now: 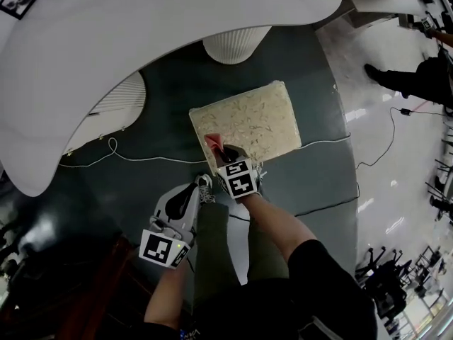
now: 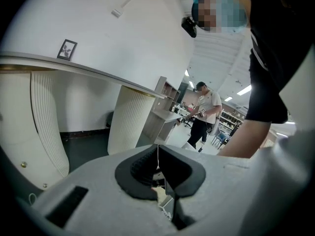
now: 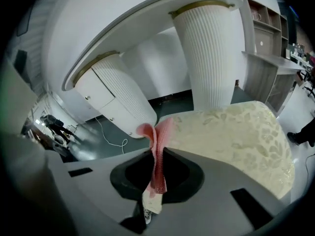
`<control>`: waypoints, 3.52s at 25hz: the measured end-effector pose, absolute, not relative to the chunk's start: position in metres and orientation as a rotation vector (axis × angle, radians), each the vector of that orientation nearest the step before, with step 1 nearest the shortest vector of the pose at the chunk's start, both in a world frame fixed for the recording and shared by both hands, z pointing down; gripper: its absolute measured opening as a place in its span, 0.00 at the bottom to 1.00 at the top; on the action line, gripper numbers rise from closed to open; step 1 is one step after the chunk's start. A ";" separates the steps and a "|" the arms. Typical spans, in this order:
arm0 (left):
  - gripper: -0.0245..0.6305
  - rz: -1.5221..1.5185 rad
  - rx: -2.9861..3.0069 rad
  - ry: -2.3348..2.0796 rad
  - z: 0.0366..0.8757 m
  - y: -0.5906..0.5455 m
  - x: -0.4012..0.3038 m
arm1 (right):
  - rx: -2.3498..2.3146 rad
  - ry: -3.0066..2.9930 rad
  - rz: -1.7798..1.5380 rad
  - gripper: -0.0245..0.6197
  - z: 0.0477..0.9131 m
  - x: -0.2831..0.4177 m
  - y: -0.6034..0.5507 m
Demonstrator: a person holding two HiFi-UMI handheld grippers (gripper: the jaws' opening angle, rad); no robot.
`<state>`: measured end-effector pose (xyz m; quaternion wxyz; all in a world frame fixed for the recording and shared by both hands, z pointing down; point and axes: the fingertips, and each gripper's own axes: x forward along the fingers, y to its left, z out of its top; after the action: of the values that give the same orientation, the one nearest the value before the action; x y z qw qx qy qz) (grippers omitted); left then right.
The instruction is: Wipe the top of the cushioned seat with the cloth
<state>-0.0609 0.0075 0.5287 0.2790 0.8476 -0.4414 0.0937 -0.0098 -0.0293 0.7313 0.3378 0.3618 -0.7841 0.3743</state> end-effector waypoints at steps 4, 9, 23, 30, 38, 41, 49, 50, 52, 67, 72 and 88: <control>0.07 0.271 2.273 -1.173 0.531 0.019 -0.079 | 0.902 -2.020 0.973 0.08 0.747 -0.041 -0.018; 0.07 0.280 2.282 -1.161 0.532 0.023 -0.094 | 0.909 -1.967 0.921 0.08 0.767 -0.049 -0.026; 0.07 0.270 2.290 -1.132 0.533 0.009 -0.066 | 1.057 -1.837 0.849 0.08 0.769 0.063 -0.058; 0.07 0.244 2.292 -1.088 0.538 -0.008 -0.011 | 1.134 -1.744 0.758 0.08 0.764 0.177 -0.092; 0.07 0.265 2.278 -1.025 0.549 -0.027 0.043 | 1.214 -1.680 0.745 0.08 0.764 0.259 -0.122; 0.07 0.263 2.280 -1.011 0.550 -0.033 0.055 | 1.236 -1.639 0.744 0.08 0.768 0.278 -0.126; 0.07 0.276 2.288 -1.004 0.552 -0.035 0.056 | 1.313 -1.582 0.781 0.08 0.767 0.302 -0.120; 0.07 0.277 2.289 -1.003 0.551 -0.033 0.055 | 1.335 -1.589 0.791 0.08 0.763 0.300 -0.119; 0.07 0.277 2.295 -1.000 0.548 -0.031 0.050 | 1.377 -1.615 0.813 0.08 0.754 0.292 -0.114; 0.07 0.289 2.335 -1.029 0.533 0.011 -0.034 | 1.197 -1.934 0.956 0.08 0.726 0.069 -0.016; 0.07 0.317 2.316 -1.038 0.540 0.029 -0.061 | 1.022 -1.972 0.977 0.08 0.748 -0.007 0.027; 0.07 0.347 2.327 -1.006 0.547 0.032 -0.075 | 0.951 -1.920 0.933 0.08 0.777 -0.021 0.042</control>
<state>-0.0748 0.0322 0.5473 0.2872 0.8711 -0.3766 0.1298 -0.0212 0.0422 0.7772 0.3913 0.3744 -0.7561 0.3674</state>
